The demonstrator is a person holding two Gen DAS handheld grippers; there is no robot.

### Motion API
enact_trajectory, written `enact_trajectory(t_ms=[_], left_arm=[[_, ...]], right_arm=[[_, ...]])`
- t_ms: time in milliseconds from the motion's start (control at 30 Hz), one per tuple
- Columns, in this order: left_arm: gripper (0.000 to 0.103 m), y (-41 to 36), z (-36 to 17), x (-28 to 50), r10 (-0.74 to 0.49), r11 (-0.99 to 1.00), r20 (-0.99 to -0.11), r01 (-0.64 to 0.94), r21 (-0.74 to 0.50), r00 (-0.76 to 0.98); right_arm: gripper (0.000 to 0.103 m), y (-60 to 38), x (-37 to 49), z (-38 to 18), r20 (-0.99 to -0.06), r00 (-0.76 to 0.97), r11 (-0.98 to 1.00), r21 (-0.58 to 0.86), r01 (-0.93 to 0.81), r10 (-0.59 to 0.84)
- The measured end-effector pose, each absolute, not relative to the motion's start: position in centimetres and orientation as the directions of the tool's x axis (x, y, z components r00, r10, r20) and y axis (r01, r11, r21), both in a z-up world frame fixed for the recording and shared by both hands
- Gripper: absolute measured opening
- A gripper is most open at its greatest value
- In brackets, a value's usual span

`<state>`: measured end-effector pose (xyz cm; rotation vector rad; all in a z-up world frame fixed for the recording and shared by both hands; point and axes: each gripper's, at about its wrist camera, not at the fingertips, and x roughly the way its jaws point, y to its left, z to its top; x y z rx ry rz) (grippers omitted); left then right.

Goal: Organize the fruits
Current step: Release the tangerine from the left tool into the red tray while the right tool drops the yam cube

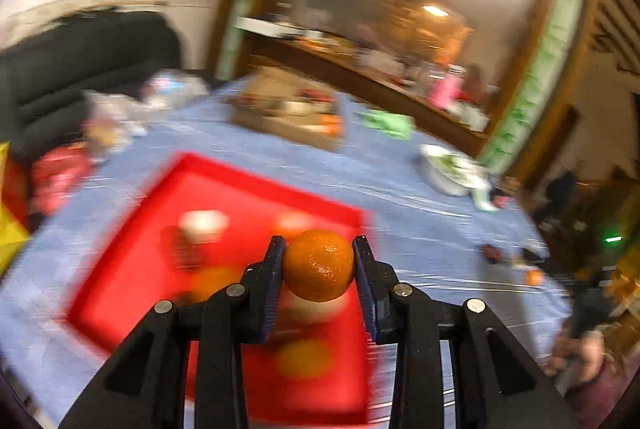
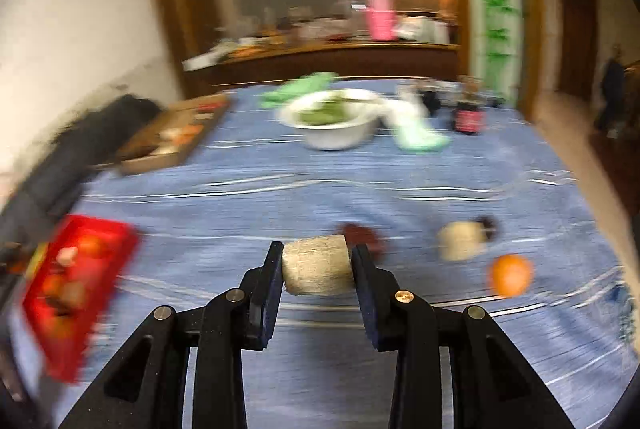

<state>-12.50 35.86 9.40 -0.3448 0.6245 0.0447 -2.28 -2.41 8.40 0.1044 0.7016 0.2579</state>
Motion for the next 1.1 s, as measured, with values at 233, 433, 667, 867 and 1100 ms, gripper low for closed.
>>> enact_trajectory(t_ms=[233, 433, 667, 867, 1100], left_arm=[[0.033, 39.8, 6.0, -13.9, 0.033, 0.940, -0.666, -0.250, -0.234, 0.745], [0.033, 39.9, 4.7, -13.9, 0.033, 0.950, -0.690, -0.238, -0.203, 0.723], [0.045, 41.5, 5.2, -14.6, 0.004, 0.929, -0.657, -0.246, -0.277, 0.754], [0.052, 42.1, 6.0, -15.2, 0.009, 0.917, -0.640, -0.261, -0.300, 0.768], [0.058, 39.9, 8.3, -15.9, 0.005, 0.933, -0.621, -0.228, -0.280, 0.784]], right_arm=[[0.038, 12.1, -5.9, 9.5, -0.641, 0.568, 0.829, 0.208, -0.518, 0.516], [0.038, 20.8, -8.6, 7.1, -0.688, 0.456, 0.737, 0.172, -0.653, 0.564], [0.038, 23.7, -8.9, 4.7, -0.730, 0.429, 0.729, 0.138, -0.670, 0.532], [0.060, 23.3, -8.6, 5.2, -0.707, 0.488, 0.763, 0.113, -0.636, 0.511], [0.061, 19.4, -8.6, 7.3, -0.665, 0.555, 0.804, 0.119, -0.582, 0.500]])
